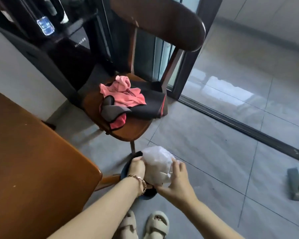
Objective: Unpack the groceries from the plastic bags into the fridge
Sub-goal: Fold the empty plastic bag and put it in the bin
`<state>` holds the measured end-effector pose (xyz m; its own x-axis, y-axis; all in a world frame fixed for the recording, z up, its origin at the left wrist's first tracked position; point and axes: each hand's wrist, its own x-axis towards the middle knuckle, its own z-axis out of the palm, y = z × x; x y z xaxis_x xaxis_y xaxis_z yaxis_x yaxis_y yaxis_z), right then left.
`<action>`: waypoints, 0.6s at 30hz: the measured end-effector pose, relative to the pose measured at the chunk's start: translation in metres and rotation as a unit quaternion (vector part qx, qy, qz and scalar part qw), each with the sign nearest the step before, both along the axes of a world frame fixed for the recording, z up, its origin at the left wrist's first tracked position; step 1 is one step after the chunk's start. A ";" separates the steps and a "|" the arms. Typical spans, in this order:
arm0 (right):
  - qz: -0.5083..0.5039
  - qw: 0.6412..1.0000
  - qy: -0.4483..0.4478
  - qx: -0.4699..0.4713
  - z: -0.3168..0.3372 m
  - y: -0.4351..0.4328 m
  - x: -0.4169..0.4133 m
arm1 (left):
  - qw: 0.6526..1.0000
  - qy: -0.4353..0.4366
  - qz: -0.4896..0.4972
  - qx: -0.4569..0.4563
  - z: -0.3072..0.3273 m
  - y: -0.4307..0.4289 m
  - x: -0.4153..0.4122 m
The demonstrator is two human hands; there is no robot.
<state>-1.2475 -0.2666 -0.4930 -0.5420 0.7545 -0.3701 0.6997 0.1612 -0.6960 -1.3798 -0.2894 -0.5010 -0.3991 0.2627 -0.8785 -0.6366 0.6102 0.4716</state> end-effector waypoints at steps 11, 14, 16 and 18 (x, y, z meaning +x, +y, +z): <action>0.046 0.971 -0.226 -0.069 -0.248 0.011 -0.023 | 0.982 0.121 -0.127 -0.077 -0.243 -0.011 0.003; 0.030 0.972 -0.221 -0.074 -0.314 0.011 -0.024 | 0.971 0.114 -0.194 -0.081 -0.306 -0.012 -0.002; 0.035 0.970 -0.222 -0.096 -0.335 0.012 -0.027 | 0.959 0.107 -0.250 -0.084 -0.333 -0.012 -0.010; 0.065 0.966 -0.226 -0.103 -0.357 0.010 -0.029 | 0.933 0.128 -0.316 -0.112 -0.359 -0.012 -0.014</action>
<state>-1.2770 -0.2562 -0.8499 -0.3754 0.5757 -0.7264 0.9228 0.1591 -0.3509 -1.3934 -0.3018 -0.8595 -0.4305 0.3389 -0.8366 0.0008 0.9270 0.3751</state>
